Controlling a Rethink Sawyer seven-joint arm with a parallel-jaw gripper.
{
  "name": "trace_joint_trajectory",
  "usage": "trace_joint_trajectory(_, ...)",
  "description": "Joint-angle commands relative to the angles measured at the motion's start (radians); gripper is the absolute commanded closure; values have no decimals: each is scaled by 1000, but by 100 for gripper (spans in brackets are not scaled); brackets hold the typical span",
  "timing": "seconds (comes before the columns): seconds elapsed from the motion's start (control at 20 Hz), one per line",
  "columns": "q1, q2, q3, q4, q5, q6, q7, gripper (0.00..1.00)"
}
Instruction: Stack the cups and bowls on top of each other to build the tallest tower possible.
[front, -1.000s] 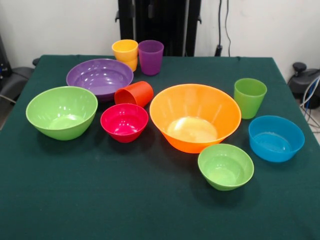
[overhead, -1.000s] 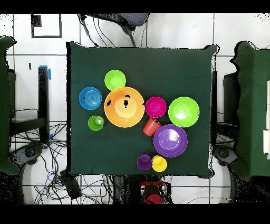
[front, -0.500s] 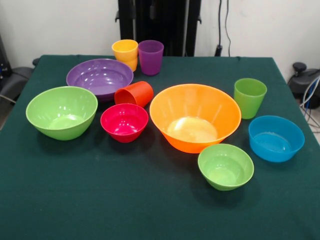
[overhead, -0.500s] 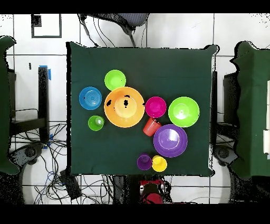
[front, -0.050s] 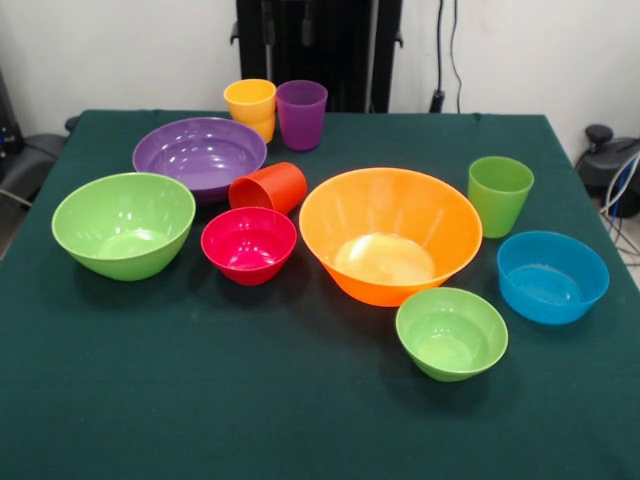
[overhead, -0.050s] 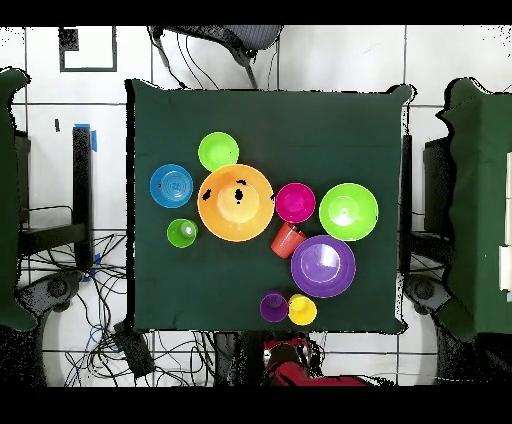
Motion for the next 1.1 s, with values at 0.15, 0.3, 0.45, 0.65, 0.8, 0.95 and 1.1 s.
trace_joint_trajectory(0.15, 125, 133, -44, -162, 4, -38, 89, 0)
trace_joint_trajectory(0.3, 163, 154, -71, -176, 19, -59, 98, 0)
trace_joint_trajectory(0.45, 185, 179, -90, -193, 23, -72, 102, 0)
trace_joint_trajectory(0.65, 208, 211, -107, -213, 27, -89, 105, 0)
trace_joint_trajectory(0.8, 216, 214, -103, -224, 16, -57, 96, 0)
trace_joint_trajectory(0.95, 208, 206, -90, -229, 5, -35, 91, 0)
trace_joint_trajectory(1.1, 195, 193, -72, -229, -2, -14, 88, 0)
